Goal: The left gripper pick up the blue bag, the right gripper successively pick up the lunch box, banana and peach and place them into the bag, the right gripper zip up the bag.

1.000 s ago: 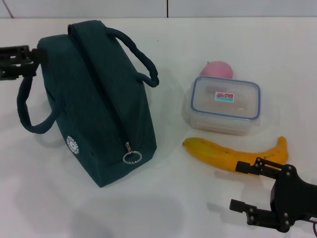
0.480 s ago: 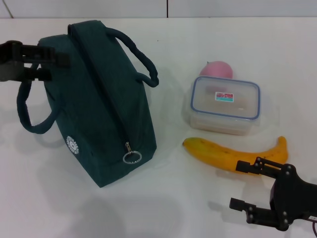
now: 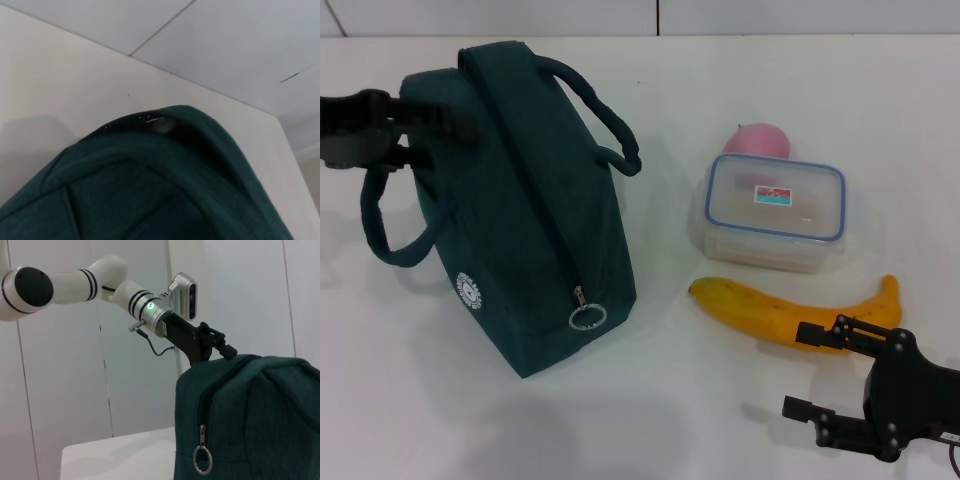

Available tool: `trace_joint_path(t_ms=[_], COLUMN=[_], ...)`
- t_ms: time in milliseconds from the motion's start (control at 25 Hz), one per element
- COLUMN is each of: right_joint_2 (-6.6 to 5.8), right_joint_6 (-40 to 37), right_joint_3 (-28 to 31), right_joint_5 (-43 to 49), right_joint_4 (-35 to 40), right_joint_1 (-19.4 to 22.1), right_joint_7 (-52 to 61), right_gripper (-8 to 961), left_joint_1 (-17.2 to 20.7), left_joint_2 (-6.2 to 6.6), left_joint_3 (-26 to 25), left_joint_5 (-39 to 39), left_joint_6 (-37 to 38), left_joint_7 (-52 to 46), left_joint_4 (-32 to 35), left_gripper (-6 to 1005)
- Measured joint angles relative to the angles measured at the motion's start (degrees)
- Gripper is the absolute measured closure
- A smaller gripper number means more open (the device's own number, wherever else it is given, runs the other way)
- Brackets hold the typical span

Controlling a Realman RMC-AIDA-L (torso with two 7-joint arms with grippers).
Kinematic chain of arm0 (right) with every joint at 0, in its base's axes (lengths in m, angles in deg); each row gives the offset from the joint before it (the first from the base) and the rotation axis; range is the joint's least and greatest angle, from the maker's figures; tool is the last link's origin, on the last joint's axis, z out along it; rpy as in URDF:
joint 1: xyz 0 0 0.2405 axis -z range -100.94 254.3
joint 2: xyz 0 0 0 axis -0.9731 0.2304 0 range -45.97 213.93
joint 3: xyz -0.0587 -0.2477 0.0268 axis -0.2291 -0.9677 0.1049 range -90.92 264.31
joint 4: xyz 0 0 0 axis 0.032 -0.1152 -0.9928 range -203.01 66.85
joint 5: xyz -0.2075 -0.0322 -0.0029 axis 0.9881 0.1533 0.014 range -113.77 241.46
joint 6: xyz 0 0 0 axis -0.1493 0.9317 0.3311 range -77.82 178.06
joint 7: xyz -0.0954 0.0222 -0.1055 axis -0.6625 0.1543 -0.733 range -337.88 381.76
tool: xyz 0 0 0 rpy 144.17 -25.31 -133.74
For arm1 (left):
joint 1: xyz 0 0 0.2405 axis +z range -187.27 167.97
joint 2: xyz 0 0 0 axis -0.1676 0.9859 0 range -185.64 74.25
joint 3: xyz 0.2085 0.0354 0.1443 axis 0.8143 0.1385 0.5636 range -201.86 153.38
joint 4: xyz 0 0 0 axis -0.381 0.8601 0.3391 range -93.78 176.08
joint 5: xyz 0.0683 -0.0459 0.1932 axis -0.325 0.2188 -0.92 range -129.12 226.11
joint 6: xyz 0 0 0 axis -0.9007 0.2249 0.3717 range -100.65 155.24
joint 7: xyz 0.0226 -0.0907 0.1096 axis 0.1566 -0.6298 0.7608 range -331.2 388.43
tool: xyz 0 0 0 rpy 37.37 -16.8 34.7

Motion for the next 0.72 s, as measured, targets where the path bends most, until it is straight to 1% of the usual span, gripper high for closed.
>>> trace_joint_path(t_ms=[280, 480, 640, 720], right_joint_2=[0.0, 0.0, 0.0, 0.0], right_joint_6=[0.17, 0.53, 0.84, 0.86], right_joint_3=[0.23, 0.33, 0.33, 0.33], right_joint_5=[0.0, 0.0, 0.0, 0.0], right_joint_4=[0.0, -0.02, -0.12, -0.2], right_joint_1=[0.0, 0.06, 0.08, 0.09], right_joint_7=[-0.1, -0.11, -0.11, -0.11], right_gripper=[264, 266, 267, 268], left_joint_1=[-0.26, -0.28, -0.52, -0.74], left_joint_2=[-0.27, -0.28, 0.2, 0.2], left_joint_3=[1.25, 2.28, 3.83, 3.86], left_joint_5=[-2.91, -1.11, -0.18, -0.02], left_joint_6=[-0.55, -0.56, -0.54, -0.54], left_joint_7=[0.06, 1.97, 2.82, 2.7], left_joint_4=[-0.08, -0.22, -0.79, -0.98], left_gripper=[134, 293, 446, 523])
